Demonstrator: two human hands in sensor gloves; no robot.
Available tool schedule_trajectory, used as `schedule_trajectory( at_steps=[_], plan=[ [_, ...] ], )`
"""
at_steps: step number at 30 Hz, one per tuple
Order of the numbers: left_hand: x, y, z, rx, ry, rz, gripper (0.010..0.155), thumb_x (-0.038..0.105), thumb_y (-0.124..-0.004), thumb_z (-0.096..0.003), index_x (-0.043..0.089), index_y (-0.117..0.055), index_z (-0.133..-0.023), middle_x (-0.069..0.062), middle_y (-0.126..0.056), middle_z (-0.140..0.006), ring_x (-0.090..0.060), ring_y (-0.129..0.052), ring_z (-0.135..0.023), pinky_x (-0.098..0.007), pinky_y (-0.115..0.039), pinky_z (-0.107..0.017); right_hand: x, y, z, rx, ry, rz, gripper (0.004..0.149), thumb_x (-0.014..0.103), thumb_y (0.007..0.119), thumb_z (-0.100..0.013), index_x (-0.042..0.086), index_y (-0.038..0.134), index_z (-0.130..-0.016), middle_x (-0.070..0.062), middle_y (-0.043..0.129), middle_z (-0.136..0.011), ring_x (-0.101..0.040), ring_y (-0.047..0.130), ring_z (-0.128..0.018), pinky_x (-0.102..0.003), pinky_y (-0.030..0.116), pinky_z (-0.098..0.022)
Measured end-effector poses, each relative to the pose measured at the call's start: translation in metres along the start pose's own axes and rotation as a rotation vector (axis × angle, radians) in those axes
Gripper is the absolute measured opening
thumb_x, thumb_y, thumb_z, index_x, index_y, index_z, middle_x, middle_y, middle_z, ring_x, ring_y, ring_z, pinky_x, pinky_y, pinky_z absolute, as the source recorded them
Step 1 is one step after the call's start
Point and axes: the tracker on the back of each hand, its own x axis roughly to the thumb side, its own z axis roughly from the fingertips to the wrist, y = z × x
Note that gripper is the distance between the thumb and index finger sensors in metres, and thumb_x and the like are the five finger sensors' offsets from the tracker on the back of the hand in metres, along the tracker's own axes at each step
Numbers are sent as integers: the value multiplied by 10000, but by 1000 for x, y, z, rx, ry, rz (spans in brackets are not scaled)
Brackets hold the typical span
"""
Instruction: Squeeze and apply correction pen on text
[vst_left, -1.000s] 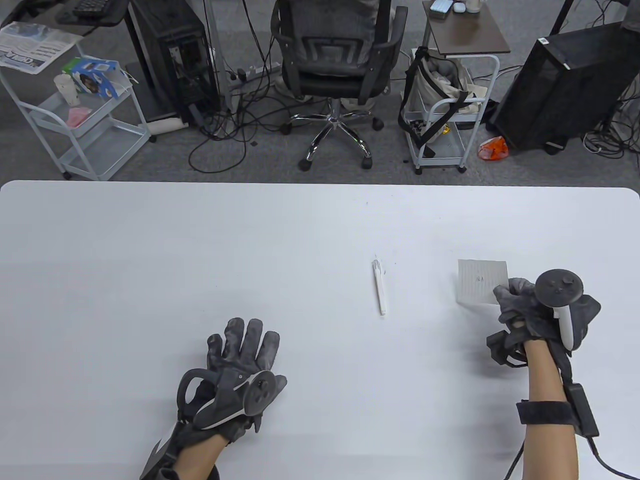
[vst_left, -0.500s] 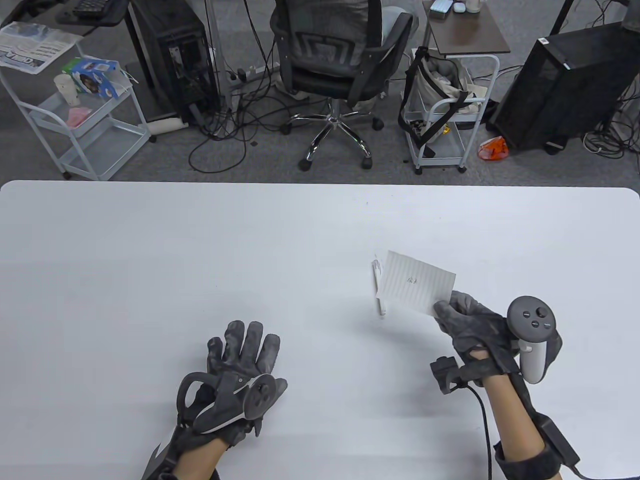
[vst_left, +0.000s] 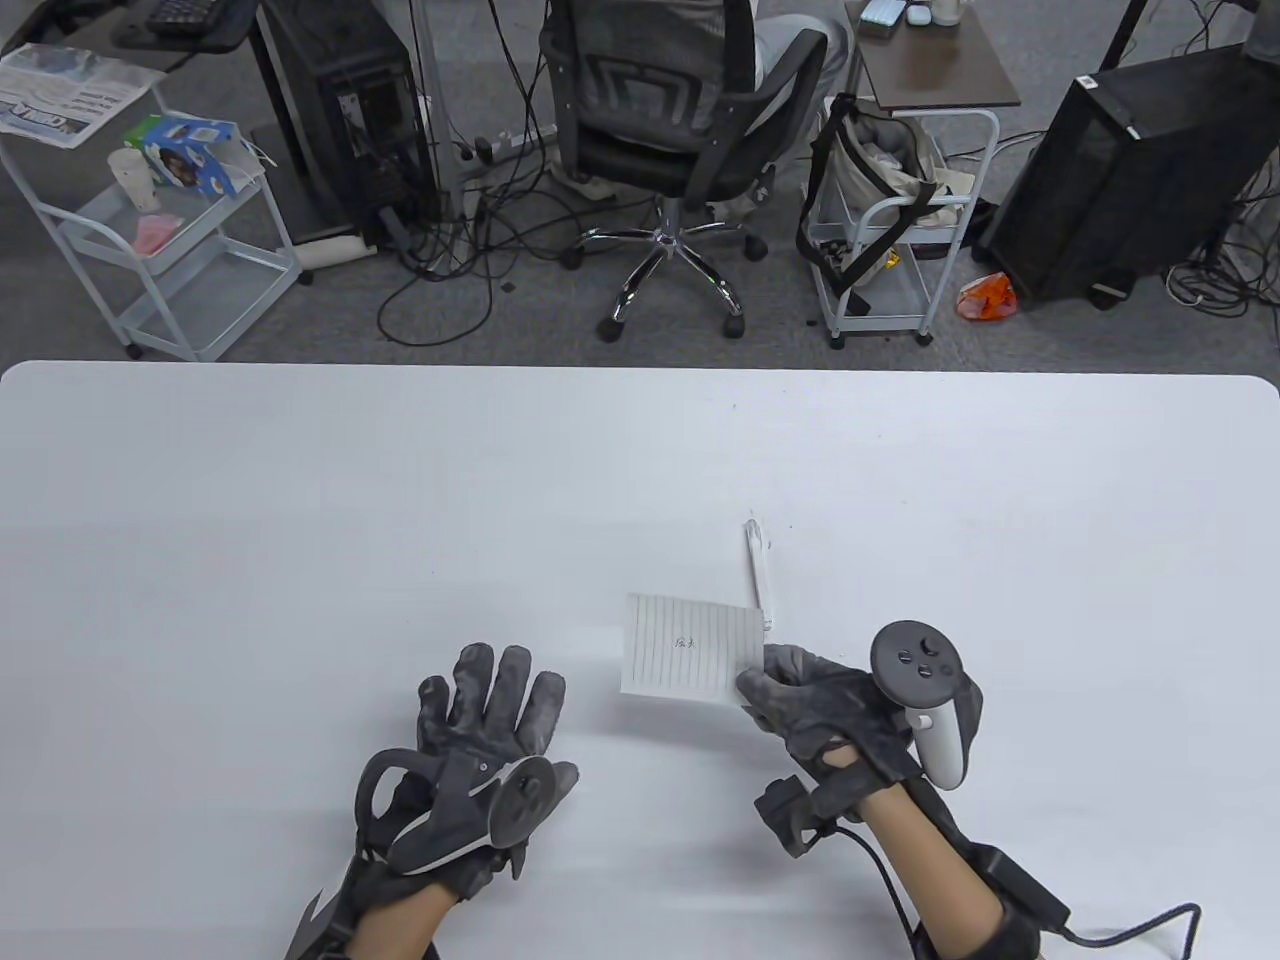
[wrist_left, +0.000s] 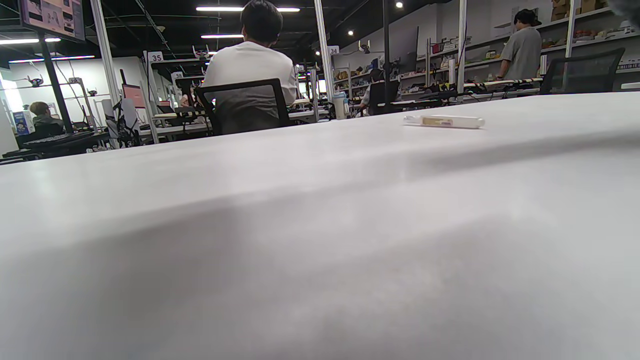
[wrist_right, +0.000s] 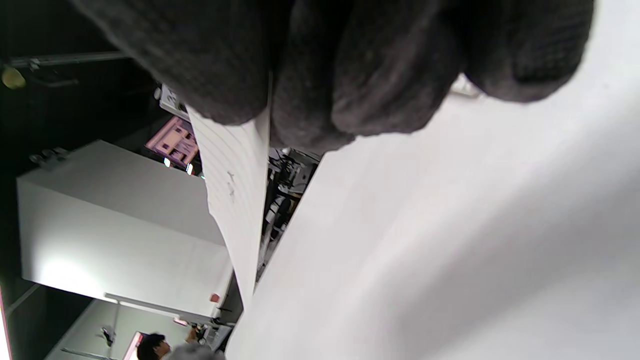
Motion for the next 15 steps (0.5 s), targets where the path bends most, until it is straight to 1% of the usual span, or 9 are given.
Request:
schedule_trajectory(
  at_steps=[6, 11, 15],
  plan=[
    [0, 1, 0, -6, 1, 1, 821, 699, -548, -415, 296, -296, -1084, -88, -269, -1195, -463, -325, -1106, -702, -419, -723, -14, 32, -7, 89, 95, 124, 399, 377, 846, -412, 178, 860, -757, -25, 983, -570, -248, 963, -384, -485, 811, -437],
    [1, 0, 0, -12, -4, -5, 820, 700, -547, -415, 297, -297, -1084, -86, -271, -1195, -462, -324, -1107, -702, -418, -724, -25, 45, -9, 117, 164, 211, 402, 378, 846, -412, 174, 859, -759, -24, 983, -572, -248, 965, -383, -484, 812, -433],
    [1, 0, -2, -26, -4, -8, 821, 700, -547, -415, 297, -296, -1085, -85, -269, -1196, -461, -322, -1108, -703, -417, -724, -32, 47, -10, 95, 214, 252, 403, 378, 845, -414, 174, 855, -762, -24, 982, -579, -248, 967, -390, -483, 813, -434]
  ],
)
